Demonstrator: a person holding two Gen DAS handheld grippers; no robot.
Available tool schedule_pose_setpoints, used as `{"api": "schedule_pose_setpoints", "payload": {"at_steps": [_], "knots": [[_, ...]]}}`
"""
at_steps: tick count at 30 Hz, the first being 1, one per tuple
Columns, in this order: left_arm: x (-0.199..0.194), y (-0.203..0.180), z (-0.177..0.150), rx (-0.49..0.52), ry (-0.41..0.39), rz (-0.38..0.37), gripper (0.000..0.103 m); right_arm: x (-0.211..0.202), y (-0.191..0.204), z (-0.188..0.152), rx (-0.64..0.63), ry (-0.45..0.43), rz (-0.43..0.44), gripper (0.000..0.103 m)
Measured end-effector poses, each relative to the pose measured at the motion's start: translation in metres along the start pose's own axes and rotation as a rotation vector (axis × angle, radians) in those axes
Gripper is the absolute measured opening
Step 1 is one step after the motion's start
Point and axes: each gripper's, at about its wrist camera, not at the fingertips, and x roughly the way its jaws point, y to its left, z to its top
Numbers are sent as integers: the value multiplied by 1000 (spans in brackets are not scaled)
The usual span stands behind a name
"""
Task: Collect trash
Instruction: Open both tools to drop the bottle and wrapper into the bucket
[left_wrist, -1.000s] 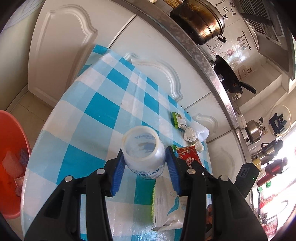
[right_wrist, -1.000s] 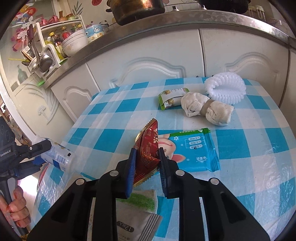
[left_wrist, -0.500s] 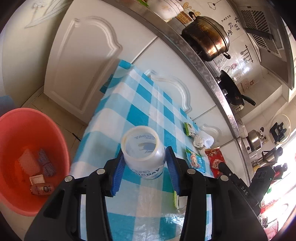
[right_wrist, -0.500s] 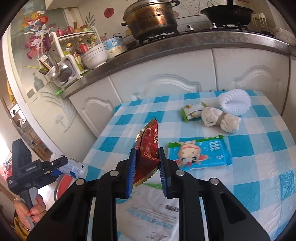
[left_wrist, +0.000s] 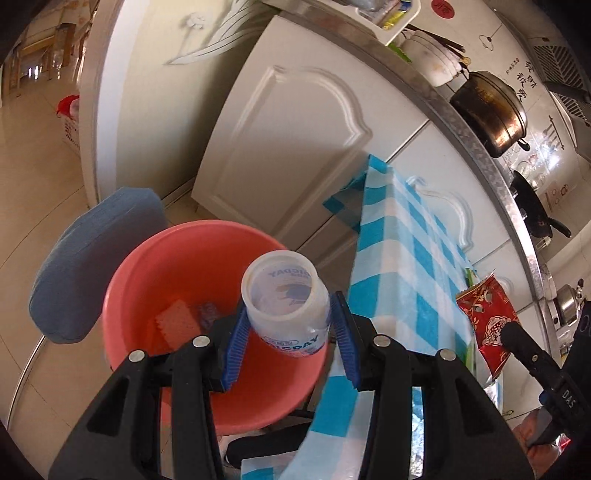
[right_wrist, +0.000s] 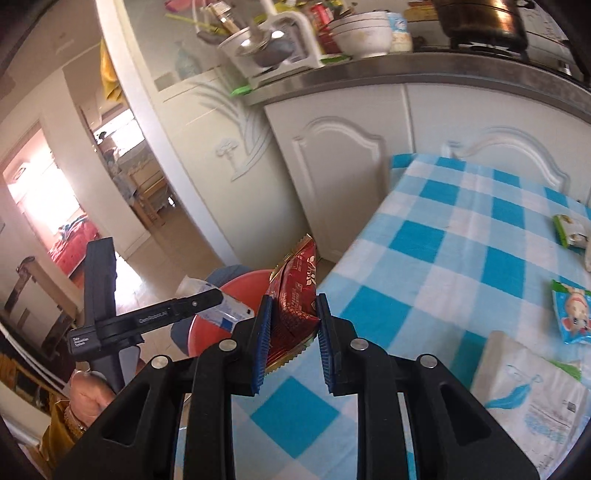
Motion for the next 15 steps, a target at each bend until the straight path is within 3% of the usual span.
{"api": "schedule_pose_setpoints", "payload": {"at_steps": [5,12,13,14,15], "knots": [[13,31,-9,-45,37,40,45,43,32,-2,-67,80,36,25],[35,50,-21,-58,102,72,45,89,44,-18,-70,169,47,27],[38,50,-22,-55,110,84,53,93,43,-19,-60,176,41,32],[41,53,-24,-57,117,101,71,94,41,-20,-42,182,42,39],[41,54,-25,-60,113,102,76,94,38,-21,-20,180,55,53]]}}
